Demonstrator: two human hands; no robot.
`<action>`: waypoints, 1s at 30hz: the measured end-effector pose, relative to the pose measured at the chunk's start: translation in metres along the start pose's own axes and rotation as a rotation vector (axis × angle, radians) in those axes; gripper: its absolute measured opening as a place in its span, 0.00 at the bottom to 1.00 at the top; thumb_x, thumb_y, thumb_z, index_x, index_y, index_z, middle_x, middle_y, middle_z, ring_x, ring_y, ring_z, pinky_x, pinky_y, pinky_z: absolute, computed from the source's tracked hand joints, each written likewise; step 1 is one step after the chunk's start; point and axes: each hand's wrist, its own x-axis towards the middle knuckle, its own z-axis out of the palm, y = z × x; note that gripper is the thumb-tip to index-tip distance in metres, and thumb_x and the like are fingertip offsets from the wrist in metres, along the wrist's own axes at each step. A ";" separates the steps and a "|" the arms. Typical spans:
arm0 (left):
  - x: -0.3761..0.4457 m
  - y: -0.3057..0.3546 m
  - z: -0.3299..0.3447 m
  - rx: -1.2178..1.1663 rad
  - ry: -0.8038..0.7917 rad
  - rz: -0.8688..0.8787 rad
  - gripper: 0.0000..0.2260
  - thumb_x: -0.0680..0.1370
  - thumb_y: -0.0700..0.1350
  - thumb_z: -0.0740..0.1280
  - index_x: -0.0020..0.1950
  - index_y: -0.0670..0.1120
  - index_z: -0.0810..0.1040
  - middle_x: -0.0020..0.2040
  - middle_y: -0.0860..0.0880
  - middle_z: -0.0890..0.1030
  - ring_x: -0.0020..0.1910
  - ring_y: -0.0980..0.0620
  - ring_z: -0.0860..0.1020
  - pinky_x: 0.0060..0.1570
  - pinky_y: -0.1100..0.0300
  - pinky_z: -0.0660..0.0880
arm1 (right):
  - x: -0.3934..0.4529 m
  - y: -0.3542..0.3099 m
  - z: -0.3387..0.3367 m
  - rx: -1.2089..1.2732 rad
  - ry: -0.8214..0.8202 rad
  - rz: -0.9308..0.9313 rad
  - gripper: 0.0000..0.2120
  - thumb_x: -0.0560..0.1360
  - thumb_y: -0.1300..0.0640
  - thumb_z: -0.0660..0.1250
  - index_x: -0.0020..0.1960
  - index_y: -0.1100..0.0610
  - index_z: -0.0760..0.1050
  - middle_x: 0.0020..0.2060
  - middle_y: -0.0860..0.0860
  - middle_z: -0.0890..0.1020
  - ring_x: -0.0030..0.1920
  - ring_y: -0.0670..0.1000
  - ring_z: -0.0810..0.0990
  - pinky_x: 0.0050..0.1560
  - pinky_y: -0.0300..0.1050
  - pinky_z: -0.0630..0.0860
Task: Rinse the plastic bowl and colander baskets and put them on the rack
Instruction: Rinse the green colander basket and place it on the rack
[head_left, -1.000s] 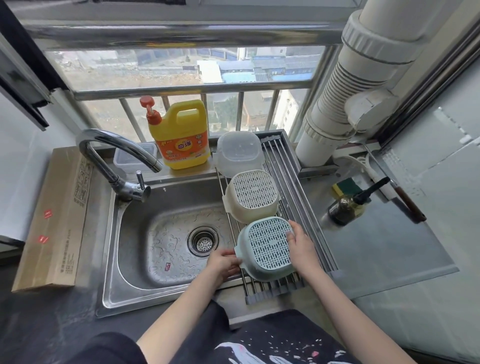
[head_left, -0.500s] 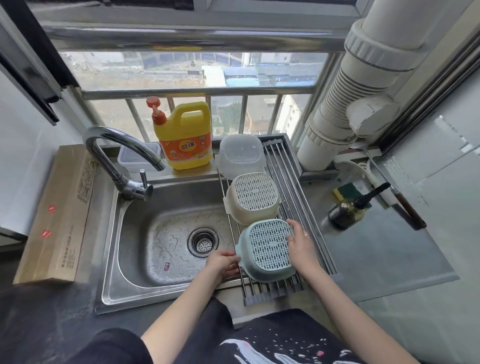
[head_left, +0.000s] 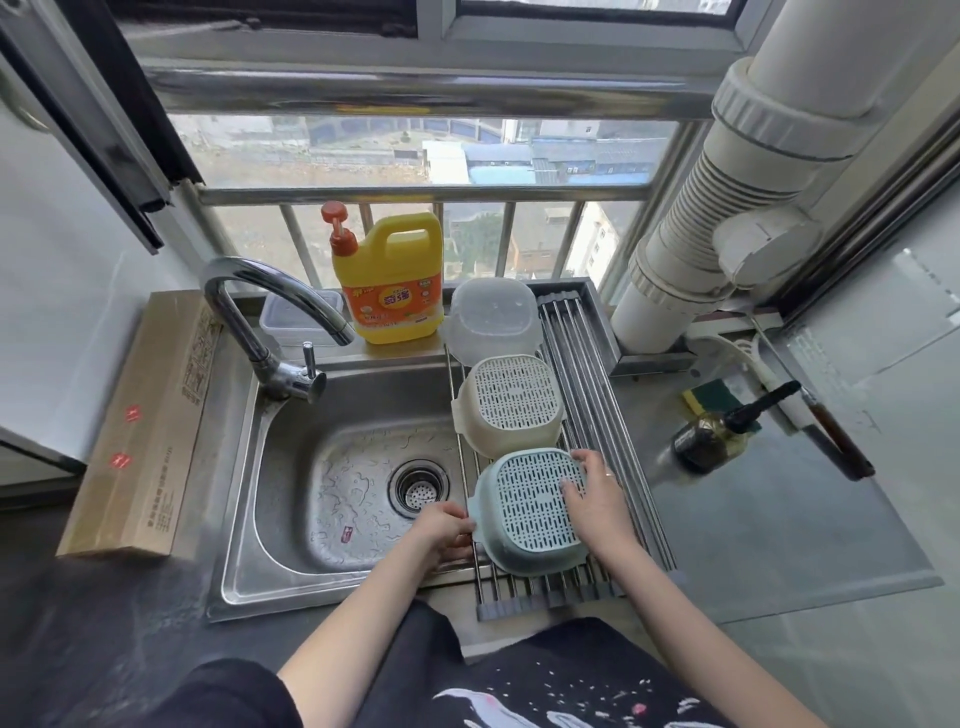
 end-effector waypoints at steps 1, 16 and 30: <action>0.002 -0.001 -0.004 0.011 0.006 -0.004 0.10 0.78 0.31 0.63 0.40 0.43 0.70 0.37 0.45 0.75 0.33 0.52 0.75 0.21 0.62 0.77 | -0.001 -0.002 0.003 0.003 -0.007 -0.005 0.17 0.80 0.57 0.60 0.68 0.55 0.65 0.64 0.55 0.74 0.57 0.52 0.76 0.53 0.43 0.72; 0.008 0.000 -0.006 0.021 -0.146 -0.094 0.09 0.77 0.28 0.61 0.43 0.41 0.70 0.41 0.43 0.77 0.38 0.48 0.79 0.31 0.57 0.80 | 0.000 -0.002 0.006 -0.024 -0.008 0.028 0.18 0.79 0.58 0.59 0.68 0.54 0.64 0.65 0.55 0.72 0.61 0.54 0.73 0.56 0.48 0.73; 0.040 0.083 -0.007 0.090 -0.046 0.111 0.12 0.79 0.32 0.59 0.62 0.41 0.70 0.39 0.46 0.77 0.32 0.51 0.76 0.20 0.62 0.75 | 0.003 0.002 -0.007 0.062 -0.069 0.038 0.17 0.81 0.56 0.56 0.70 0.53 0.65 0.61 0.50 0.76 0.51 0.46 0.74 0.47 0.39 0.71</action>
